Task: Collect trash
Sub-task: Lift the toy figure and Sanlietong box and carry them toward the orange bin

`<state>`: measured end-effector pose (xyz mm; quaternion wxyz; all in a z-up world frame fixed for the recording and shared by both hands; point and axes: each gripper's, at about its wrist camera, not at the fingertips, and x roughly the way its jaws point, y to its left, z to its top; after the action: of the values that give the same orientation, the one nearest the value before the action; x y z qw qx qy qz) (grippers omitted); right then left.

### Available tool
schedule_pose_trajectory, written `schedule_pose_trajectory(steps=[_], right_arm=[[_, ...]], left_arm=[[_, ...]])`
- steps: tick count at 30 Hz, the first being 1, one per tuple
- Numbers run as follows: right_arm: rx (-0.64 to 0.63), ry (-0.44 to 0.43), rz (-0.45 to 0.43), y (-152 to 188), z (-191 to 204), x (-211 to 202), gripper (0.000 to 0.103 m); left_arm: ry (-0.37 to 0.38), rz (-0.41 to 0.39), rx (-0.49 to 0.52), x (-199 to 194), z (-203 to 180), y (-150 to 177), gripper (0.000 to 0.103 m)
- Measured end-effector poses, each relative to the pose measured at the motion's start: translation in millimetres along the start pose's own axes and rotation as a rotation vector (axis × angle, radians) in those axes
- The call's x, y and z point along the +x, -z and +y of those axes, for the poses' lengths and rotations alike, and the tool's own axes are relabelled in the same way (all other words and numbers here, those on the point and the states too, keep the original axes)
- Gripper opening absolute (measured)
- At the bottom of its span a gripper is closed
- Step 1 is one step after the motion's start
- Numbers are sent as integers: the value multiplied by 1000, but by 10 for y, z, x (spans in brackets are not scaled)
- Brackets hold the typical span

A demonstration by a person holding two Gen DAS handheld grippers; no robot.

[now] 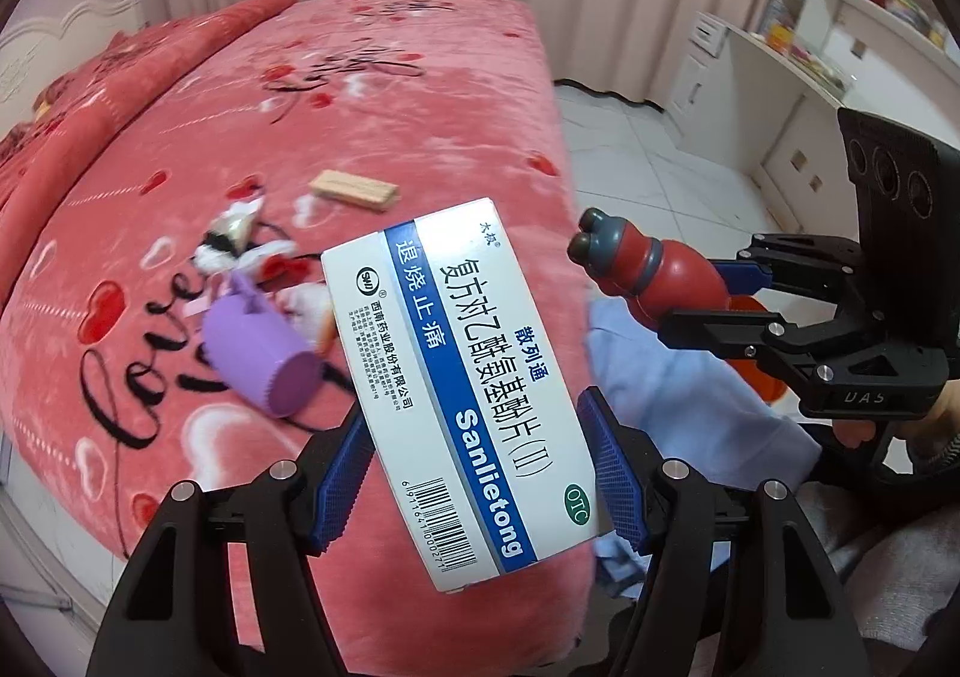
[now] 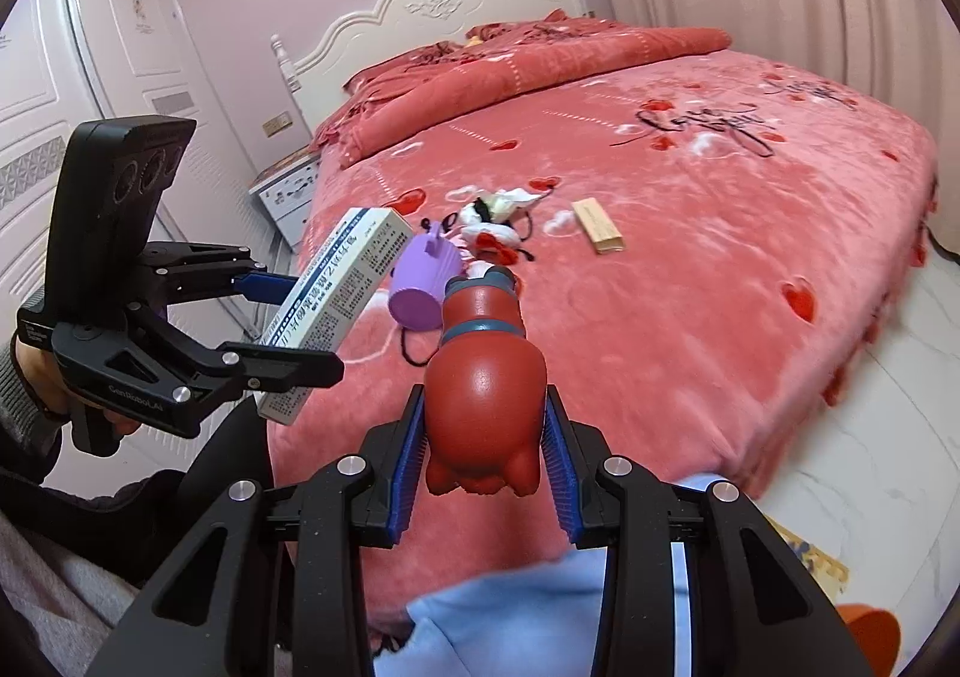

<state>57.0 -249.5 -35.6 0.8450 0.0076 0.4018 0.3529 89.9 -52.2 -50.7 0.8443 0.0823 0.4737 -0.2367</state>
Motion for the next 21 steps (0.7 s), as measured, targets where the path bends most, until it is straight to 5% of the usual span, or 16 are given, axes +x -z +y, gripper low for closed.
schedule_pose_trajectory(steps=[12, 21], right_arm=[[172, 162, -97, 601, -629, -911, 37], [349, 338, -153, 1249, -1312, -1666, 37]], left_arm=[[101, 9, 193, 338, -937, -405, 68], [244, 52, 367, 866, -1833, -746, 68]])
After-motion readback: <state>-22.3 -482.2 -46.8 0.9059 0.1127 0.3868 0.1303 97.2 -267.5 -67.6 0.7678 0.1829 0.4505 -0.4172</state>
